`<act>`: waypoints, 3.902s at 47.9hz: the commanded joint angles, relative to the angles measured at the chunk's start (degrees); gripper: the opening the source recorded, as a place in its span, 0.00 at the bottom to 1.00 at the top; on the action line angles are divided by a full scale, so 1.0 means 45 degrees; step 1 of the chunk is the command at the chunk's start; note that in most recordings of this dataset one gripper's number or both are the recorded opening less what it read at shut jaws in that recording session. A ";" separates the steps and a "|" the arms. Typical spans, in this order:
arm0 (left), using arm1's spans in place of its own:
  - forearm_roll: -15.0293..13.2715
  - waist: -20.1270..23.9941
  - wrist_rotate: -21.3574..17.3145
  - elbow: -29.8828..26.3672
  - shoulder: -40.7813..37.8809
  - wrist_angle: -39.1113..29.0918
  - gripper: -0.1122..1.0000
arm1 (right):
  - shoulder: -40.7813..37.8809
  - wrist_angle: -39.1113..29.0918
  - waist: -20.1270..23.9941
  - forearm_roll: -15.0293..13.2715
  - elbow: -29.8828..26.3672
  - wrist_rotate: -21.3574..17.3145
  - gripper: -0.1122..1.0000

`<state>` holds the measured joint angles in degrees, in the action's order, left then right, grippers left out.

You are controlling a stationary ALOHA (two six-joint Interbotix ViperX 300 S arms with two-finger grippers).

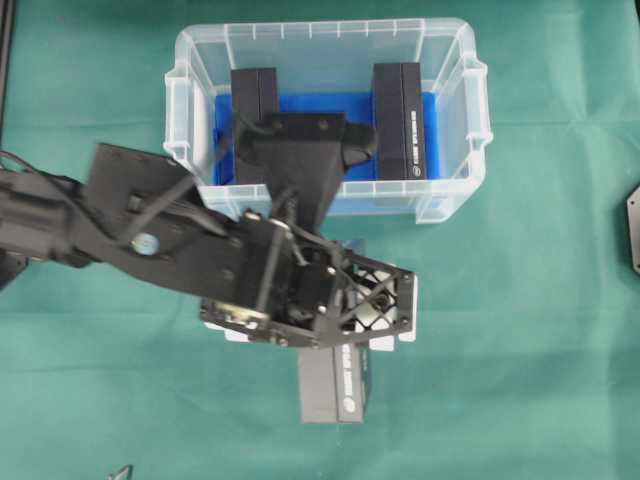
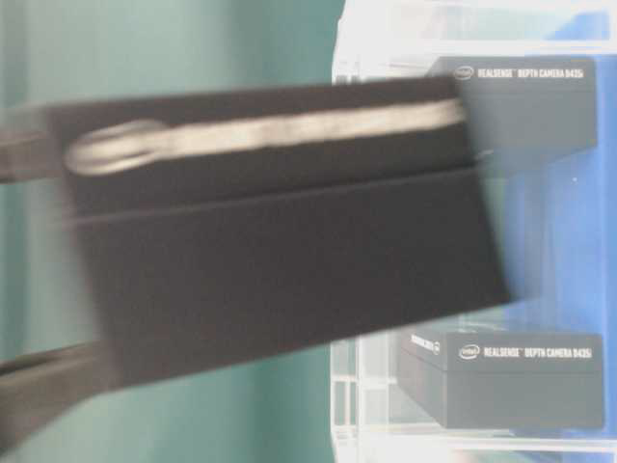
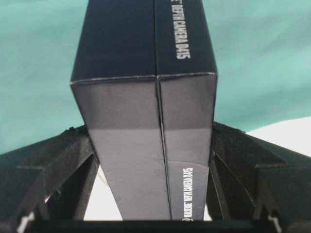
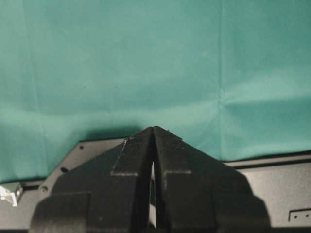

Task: Take the box out of the case with the left arm.
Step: 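Carry the box in front of the case and lower it onto the table, then open the left gripper and withdraw it from the placed box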

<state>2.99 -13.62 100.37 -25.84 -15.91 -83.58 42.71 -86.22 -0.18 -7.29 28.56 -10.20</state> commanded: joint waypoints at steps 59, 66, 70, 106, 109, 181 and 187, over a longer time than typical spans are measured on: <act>-0.0195 0.0156 -0.0508 0.6406 0.0410 0.6309 0.68 | -0.0059 0.0078 0.0000 0.0000 -0.0137 -0.0020 0.10; -0.0195 0.0176 -0.0820 0.6426 0.0430 0.6543 0.68 | -0.0059 0.0078 0.0000 0.0000 -0.0137 -0.0020 0.10; -0.0195 0.0195 -0.0645 0.6426 0.0430 0.6543 0.68 | -0.0059 0.0078 0.0000 -0.0020 -0.0137 0.0000 0.10; -0.0195 0.0312 -0.0215 0.6074 0.0625 0.6504 0.89 | 0.0000 0.0059 0.0000 -0.0020 -0.0137 0.0000 0.10; -0.0195 0.0352 -0.0215 0.5938 0.0742 0.6504 0.89 | 0.0000 0.0059 0.0000 -0.0020 -0.0137 0.0000 0.10; -0.0020 -0.0820 0.1406 1.0195 0.7461 0.3887 0.83 | -0.0039 -0.0469 0.0000 0.0000 -0.0098 -0.0039 0.10; 0.0000 -0.0977 0.1504 1.1328 0.8613 0.3887 0.83 | -0.0059 -0.0547 0.0000 0.0000 -0.0078 -0.0039 0.10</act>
<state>2.64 -17.49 107.23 23.20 19.07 -66.18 42.63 -88.51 -0.09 -7.29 28.83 -10.28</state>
